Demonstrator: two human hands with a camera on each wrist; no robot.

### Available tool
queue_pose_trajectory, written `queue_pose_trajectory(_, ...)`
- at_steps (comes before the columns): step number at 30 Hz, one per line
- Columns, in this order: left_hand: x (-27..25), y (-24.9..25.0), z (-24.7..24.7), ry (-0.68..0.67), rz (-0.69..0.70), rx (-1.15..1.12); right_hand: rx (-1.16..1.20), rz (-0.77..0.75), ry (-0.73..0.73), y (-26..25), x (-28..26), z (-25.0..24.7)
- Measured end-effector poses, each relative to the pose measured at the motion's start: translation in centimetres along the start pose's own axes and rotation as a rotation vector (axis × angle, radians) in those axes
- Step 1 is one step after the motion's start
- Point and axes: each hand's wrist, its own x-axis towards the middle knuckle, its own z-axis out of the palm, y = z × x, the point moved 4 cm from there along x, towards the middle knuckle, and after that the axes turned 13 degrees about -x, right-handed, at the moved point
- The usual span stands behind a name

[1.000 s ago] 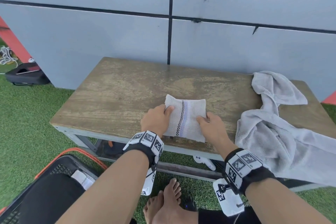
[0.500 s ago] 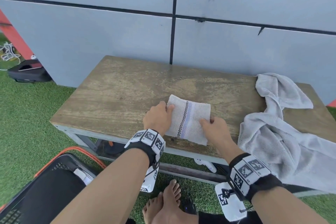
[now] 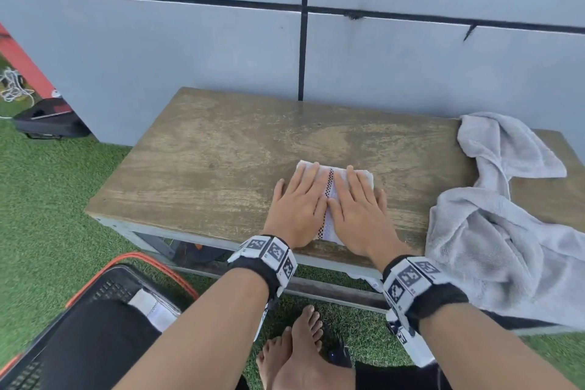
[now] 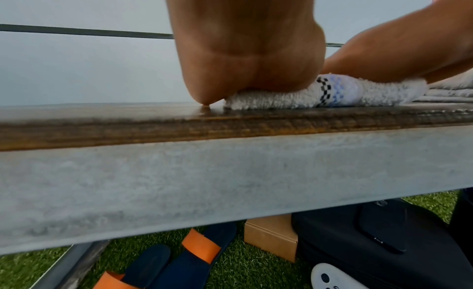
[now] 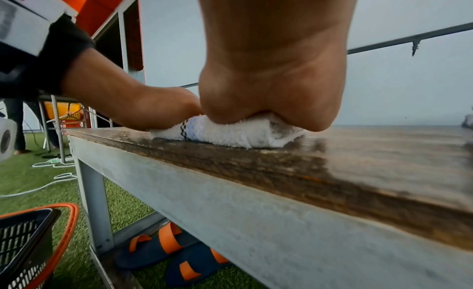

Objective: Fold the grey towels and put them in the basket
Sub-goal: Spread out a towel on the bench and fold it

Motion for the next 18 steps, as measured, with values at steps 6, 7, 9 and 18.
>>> queue_pose_trajectory(6,0.3,-0.1,-0.2,-0.006,-0.084,-0.035,-0.088,0.012,-0.035,0.0,0.6,-0.3)
queue_pose_trajectory(7,0.4,-0.2,-0.2,-0.004,-0.095,-0.059,-0.115,0.011,-0.039,0.0,0.6,-0.5)
queue_pose_trajectory(9,0.5,-0.5,-0.5,0.049,-0.107,-0.175,-0.195,0.008,-0.045,-0.1,0.8,-1.1)
queue_pose_trajectory(18,-1.7,-2.3,-1.5,0.315,-0.085,-0.425,-0.378,0.14,-0.027,0.2,-1.5,-2.4)
